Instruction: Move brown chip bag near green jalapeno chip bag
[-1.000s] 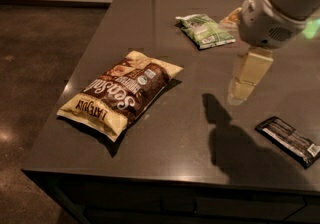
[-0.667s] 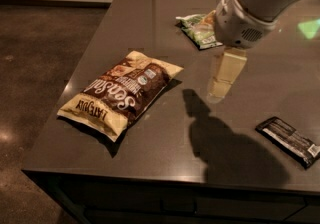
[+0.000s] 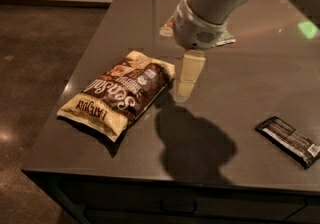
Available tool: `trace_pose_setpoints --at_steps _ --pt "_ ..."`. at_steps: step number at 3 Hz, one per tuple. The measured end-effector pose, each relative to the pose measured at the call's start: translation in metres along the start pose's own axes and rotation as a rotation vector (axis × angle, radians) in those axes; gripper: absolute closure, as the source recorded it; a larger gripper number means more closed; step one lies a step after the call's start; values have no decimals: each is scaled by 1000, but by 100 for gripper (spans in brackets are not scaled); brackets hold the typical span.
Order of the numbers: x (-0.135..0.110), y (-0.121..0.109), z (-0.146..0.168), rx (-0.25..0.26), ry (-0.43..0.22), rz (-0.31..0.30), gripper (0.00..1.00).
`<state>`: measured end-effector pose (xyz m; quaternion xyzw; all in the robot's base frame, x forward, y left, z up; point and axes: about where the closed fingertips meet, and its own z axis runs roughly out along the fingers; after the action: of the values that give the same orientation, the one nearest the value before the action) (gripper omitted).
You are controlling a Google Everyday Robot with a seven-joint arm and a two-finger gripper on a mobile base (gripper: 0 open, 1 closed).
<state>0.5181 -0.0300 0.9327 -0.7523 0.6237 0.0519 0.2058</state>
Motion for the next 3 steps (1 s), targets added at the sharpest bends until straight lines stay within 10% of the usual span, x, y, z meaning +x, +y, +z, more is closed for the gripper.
trace_pose_setpoints --at_steps 3 --pt "-60 0 55 -87 -7 -124 0"
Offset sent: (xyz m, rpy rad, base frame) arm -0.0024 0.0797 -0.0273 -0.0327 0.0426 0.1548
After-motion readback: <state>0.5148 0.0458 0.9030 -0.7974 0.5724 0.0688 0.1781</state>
